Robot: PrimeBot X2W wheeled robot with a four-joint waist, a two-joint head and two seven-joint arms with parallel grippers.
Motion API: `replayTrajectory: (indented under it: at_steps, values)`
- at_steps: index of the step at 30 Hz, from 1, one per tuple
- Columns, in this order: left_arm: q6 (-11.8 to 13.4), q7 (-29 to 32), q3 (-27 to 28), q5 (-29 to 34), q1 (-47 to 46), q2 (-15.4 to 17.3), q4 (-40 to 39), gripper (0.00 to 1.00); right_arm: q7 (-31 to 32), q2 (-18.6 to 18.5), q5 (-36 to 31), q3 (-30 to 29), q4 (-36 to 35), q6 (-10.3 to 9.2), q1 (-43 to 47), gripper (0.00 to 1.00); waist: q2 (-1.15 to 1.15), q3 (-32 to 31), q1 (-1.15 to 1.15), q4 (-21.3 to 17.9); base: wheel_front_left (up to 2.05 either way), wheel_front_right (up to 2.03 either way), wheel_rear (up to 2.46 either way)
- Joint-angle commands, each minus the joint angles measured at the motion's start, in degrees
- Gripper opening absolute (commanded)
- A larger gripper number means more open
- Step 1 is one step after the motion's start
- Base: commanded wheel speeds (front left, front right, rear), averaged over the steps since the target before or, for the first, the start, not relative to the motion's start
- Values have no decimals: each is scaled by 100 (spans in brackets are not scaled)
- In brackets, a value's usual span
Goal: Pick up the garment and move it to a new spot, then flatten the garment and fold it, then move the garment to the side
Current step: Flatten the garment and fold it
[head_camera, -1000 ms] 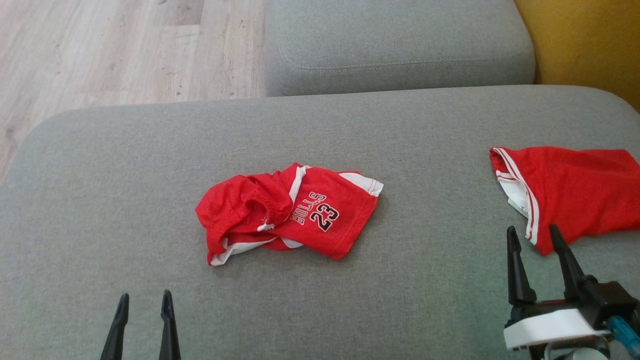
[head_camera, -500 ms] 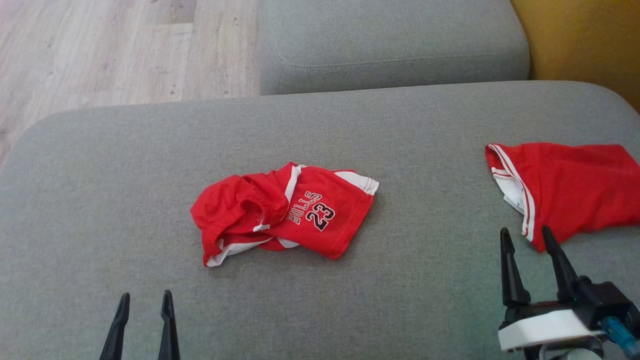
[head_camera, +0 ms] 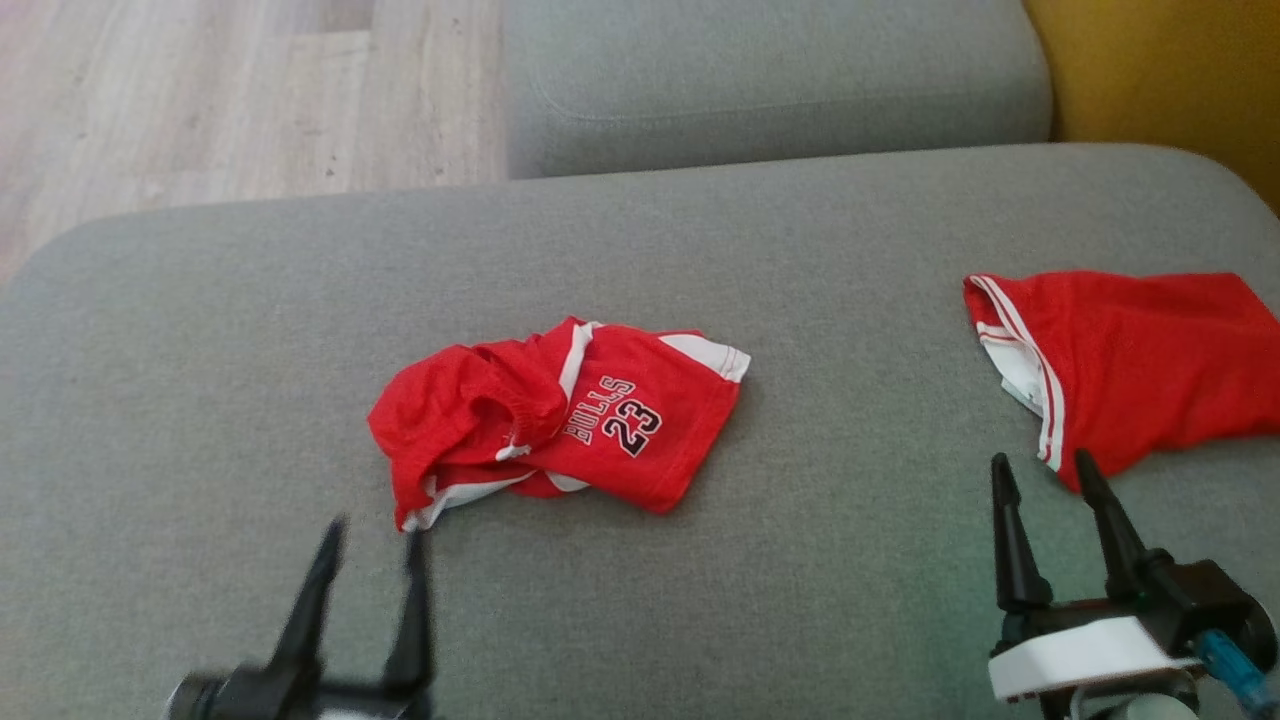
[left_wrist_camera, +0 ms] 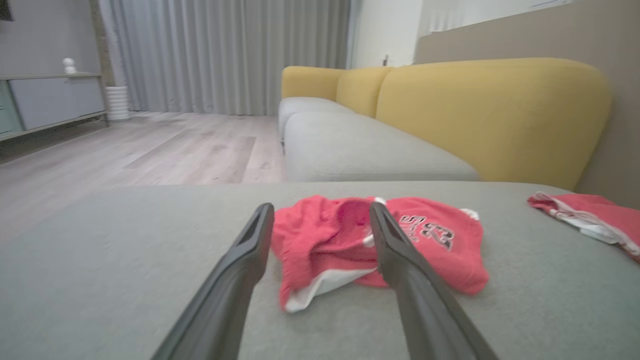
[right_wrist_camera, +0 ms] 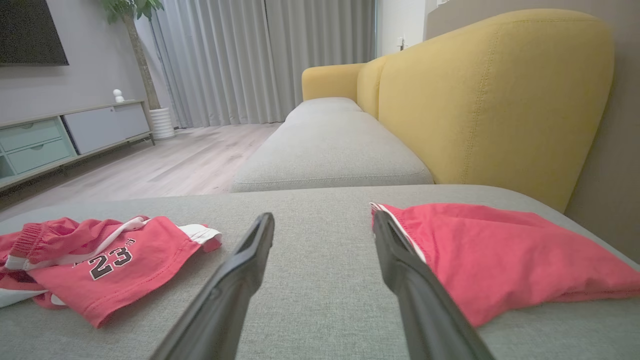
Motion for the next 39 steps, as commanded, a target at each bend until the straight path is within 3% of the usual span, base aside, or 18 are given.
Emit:
replayTrajectory:
  at_steps: [1,10,23,24,25,26,27,33,39]
  values:
    - [-35,-54,63,-1,-462,-34,-117,100,-30,-31,-27,173,-195,39,-229,100,0,45,0,-43,0,0,0]
    - [52,-54,-688,-151,-1735,-34,1419,100,-30,-31,-8,386,-244,39,-459,100,0,427,0,-431,0,0,0]
    - [87,-55,-610,-315,-2613,-34,2628,100,-30,-31,23,354,-270,39,-624,100,0,750,0,-809,0,0,0]
    - [71,-55,-617,-334,-2659,-34,2708,84,-30,-31,26,354,-270,39,-631,100,0,764,0,-816,0,0,0]
    - [58,-55,-624,-365,-2705,-34,2798,43,-30,-31,28,355,-270,39,-636,100,0,776,0,-821,0,0,0]
    - [41,-55,-642,-386,-2765,-34,2854,14,-30,-31,34,355,-272,39,-640,100,0,788,0,-825,0,0,0]
    - [27,-55,-653,-398,-2826,-34,2874,0,-30,-31,41,353,-274,39,-646,100,0,801,0,-825,0,0,0]
    - [-64,-55,-875,-690,-3017,-34,3023,0,-30,-31,68,365,-248,39,-693,100,0,801,0,-811,0,0,0]
    - [-129,181,-1582,-1945,-2563,-34,2048,0,-30,-31,95,293,-207,39,-576,100,0,580,0,-761,0,0,0]
